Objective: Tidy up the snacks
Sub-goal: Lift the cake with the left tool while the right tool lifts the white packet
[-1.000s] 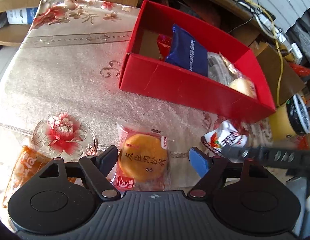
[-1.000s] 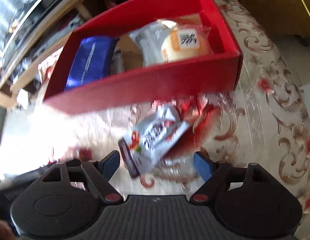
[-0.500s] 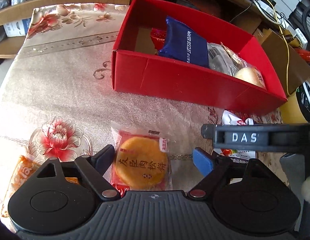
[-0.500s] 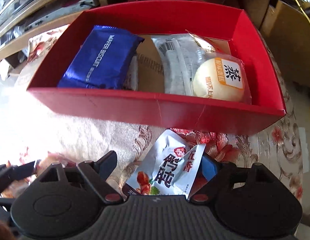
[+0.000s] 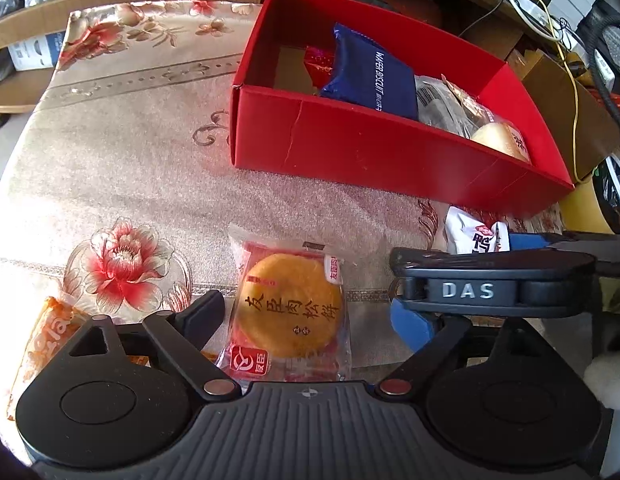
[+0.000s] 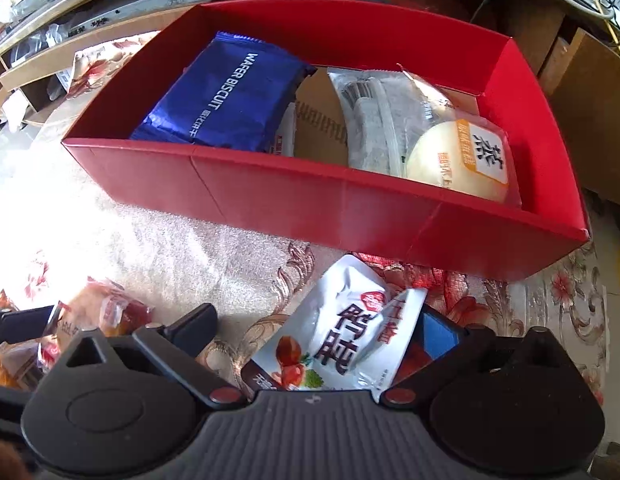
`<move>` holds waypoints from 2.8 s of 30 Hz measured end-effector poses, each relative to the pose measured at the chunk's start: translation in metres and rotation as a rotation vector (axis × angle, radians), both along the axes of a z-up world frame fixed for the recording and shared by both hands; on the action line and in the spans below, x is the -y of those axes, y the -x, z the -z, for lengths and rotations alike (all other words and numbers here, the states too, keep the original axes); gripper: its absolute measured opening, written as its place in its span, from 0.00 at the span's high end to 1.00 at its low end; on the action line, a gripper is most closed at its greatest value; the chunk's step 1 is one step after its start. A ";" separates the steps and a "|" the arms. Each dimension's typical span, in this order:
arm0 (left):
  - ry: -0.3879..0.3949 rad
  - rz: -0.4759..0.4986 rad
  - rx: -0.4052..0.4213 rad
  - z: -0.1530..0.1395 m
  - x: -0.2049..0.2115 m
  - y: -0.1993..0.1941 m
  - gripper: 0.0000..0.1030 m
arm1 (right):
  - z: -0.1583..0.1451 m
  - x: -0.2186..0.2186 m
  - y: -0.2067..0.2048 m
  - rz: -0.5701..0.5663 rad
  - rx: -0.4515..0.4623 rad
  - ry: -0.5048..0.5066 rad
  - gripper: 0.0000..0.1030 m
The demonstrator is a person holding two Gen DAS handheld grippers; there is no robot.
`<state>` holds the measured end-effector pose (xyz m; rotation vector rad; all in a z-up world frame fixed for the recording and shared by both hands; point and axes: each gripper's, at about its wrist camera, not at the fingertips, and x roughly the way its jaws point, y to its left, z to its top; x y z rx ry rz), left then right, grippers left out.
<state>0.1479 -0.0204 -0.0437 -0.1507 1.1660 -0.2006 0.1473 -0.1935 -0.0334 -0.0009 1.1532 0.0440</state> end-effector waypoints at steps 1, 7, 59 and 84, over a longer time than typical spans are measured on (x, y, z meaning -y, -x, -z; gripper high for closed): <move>0.007 -0.004 -0.003 0.000 -0.001 0.000 0.09 | -0.001 0.002 0.000 0.003 0.000 0.009 0.20; 0.032 -0.022 -0.013 -0.001 -0.006 -0.001 0.09 | -0.013 0.018 0.012 -0.031 -0.012 0.031 0.52; -0.130 -0.012 0.035 -0.017 0.034 0.020 0.39 | -0.049 0.047 0.067 -0.121 0.102 -0.178 0.54; -0.024 0.051 0.201 -0.083 0.051 0.027 0.39 | -0.119 0.053 0.094 -0.033 0.243 -0.105 0.54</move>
